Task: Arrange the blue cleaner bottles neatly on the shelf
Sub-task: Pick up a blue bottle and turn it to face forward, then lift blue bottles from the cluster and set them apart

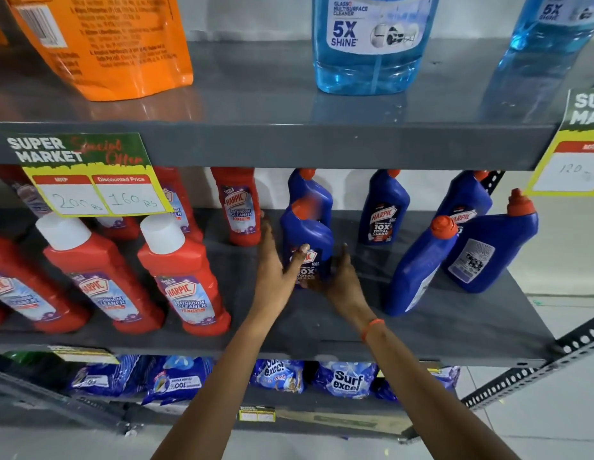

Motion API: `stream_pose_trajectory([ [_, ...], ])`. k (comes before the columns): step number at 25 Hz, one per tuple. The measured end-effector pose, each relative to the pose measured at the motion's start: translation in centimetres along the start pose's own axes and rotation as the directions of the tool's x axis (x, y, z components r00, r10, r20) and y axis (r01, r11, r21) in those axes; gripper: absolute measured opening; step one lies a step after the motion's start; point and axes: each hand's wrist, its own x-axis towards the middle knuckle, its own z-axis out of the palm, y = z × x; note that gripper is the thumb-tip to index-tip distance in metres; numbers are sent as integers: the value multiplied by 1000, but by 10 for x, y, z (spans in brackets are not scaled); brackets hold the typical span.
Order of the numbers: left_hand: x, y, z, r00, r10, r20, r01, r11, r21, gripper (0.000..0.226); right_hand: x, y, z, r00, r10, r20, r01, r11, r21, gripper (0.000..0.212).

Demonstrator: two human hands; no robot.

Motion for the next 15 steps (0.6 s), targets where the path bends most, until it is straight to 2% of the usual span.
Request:
stream_pose_trajectory([
  [2, -16, 17, 12, 980, 168, -104, -147, 972, 182, 78, -13, -16, -20, 999, -41, 3, 41, 986, -163, 101],
  [4, -23, 38, 26, 936, 313, -160, -281, 940, 195, 71, -32, -38, -44, 974, -211, -84, 183, 948, -259, 81],
  [6, -27, 61, 47, 887, 407, -219, -380, 912, 155, 63, -55, -58, -77, 907, -378, -187, 331, 912, -242, 58],
  [9, -34, 79, 78, 863, 426, -271, -411, 905, 113, 48, -79, -69, -123, 794, -527, -304, 517, 848, -118, 37],
  [12, -39, 79, 115, 930, 345, -126, -319, 929, 191, 33, -81, -38, -158, 671, -571, -473, 604, 791, -97, 26],
  [13, -42, 78, 126, 953, 299, -55, -280, 933, 225, 36, -77, -18, -166, 677, -538, -502, 577, 812, -92, 29],
  [14, -44, 75, 135, 967, 254, 16, -250, 935, 252, 43, -71, 3, -170, 724, -482, -494, 519, 852, -71, 35],
  [15, -45, 73, 141, 975, 207, 76, -220, 937, 270, 52, -62, 24, -172, 805, -408, -431, 436, 899, -39, 43],
])
